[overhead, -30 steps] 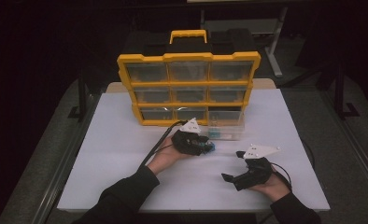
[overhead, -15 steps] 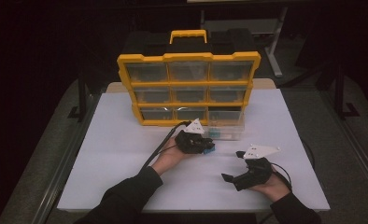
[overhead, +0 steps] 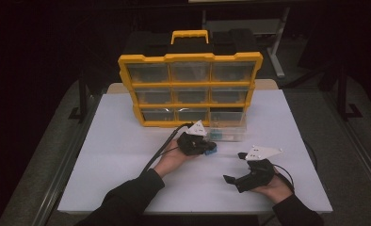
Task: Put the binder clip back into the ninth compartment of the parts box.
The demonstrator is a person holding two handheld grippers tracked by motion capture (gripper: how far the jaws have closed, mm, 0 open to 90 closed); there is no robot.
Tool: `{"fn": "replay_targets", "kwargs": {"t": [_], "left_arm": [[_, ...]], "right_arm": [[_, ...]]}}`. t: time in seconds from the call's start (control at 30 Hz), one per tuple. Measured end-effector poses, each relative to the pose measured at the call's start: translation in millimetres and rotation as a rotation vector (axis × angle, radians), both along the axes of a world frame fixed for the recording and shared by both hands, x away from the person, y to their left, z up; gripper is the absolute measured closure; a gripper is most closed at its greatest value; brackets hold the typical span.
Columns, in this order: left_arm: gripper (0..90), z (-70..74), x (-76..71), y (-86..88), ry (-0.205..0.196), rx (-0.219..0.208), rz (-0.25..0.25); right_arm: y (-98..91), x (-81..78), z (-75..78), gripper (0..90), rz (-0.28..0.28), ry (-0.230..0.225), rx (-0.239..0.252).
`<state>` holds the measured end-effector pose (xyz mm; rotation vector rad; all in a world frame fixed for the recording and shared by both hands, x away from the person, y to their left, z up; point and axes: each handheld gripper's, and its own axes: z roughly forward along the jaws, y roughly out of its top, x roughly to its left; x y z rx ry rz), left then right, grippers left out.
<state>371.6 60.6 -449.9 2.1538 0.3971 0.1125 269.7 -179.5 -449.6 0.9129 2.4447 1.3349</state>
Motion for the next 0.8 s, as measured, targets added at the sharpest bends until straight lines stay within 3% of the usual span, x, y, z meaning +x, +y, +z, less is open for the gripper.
{"fn": "replay_targets", "kwargs": {"t": [0.8], "left_arm": [[89.1, 34.5, -4.9, 24.1, 0.007, -0.034, -0.017]], "right_arm": [[-0.2, -0.1, 0.3, 0.0, 0.000, -0.001, 0.002]]}}
